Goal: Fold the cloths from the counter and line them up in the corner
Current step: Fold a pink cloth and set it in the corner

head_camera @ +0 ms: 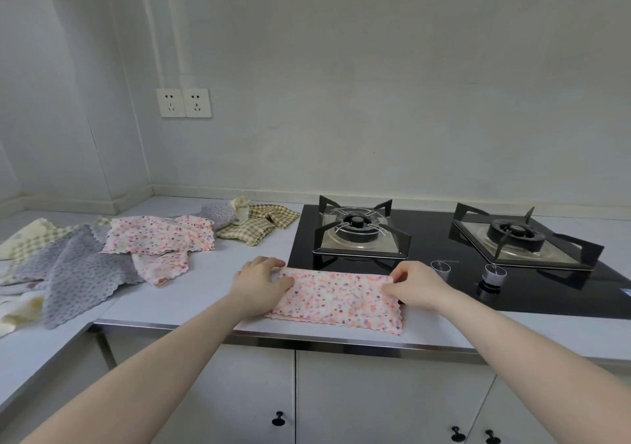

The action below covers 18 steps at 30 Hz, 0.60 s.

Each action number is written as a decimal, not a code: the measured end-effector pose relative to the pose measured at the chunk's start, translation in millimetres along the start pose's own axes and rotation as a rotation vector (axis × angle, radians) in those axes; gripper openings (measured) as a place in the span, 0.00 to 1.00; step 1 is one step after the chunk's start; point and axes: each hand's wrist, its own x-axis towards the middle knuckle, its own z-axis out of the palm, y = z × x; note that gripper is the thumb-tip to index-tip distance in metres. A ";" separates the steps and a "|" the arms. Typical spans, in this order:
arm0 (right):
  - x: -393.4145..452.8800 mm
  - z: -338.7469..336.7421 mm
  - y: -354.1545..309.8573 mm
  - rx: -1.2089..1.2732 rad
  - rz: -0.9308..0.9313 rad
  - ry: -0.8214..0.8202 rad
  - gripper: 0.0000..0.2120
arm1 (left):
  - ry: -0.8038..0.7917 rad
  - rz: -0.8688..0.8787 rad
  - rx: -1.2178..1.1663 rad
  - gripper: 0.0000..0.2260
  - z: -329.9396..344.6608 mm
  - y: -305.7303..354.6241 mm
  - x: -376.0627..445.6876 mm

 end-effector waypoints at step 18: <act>16.6 19.1 -127.8 0.531 -0.031 -0.210 0.05 | 0.042 0.025 -0.518 0.11 5.9 -21.3 3.4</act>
